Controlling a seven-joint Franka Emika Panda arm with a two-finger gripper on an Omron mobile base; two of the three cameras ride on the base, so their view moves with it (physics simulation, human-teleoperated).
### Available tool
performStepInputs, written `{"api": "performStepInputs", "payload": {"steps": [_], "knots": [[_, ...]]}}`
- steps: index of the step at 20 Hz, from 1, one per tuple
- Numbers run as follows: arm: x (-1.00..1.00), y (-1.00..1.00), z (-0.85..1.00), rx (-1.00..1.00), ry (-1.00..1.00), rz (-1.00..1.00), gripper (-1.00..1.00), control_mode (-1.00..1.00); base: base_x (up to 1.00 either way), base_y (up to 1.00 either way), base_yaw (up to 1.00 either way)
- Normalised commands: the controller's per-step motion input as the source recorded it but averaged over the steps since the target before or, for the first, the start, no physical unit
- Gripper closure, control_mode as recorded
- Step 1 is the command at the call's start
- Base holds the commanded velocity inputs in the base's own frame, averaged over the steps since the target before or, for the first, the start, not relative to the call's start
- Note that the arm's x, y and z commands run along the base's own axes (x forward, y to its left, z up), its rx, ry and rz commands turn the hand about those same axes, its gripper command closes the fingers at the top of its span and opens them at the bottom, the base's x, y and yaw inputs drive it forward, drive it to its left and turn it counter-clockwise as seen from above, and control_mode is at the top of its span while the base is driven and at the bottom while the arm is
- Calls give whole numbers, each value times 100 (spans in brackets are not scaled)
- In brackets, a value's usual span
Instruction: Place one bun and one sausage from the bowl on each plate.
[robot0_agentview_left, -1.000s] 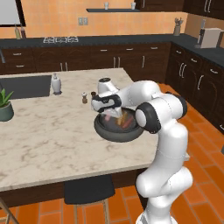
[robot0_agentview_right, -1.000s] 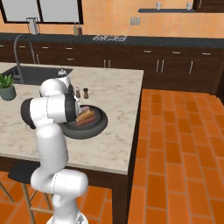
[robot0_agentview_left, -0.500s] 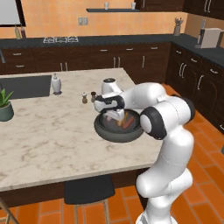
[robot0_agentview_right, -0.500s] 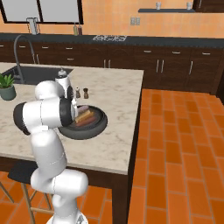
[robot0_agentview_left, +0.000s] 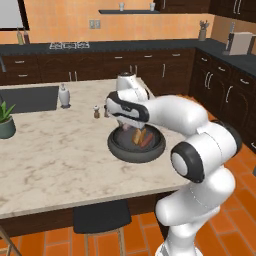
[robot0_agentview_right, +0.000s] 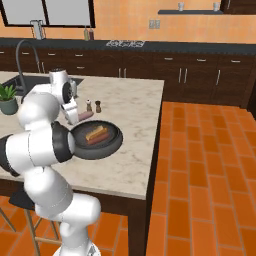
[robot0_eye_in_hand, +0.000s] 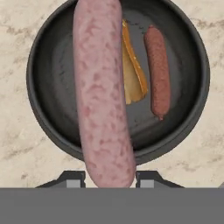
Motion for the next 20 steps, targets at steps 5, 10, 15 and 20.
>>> {"api": "performStepInputs", "payload": {"steps": [5, 10, 15, 20], "knots": [[-60, -13, 22, 3, 1, 18, 100, -100, 0, 0, 0], [-1, -3, 0, 1, 0, 1, 100, -100, 0, 0, 0], [0, 5, 0, 0, 0, 0, 100, 100, -10, 28, 0], [0, 0, 0, 0, 0, 0, 100, 100, -66, 99, 0]]}}
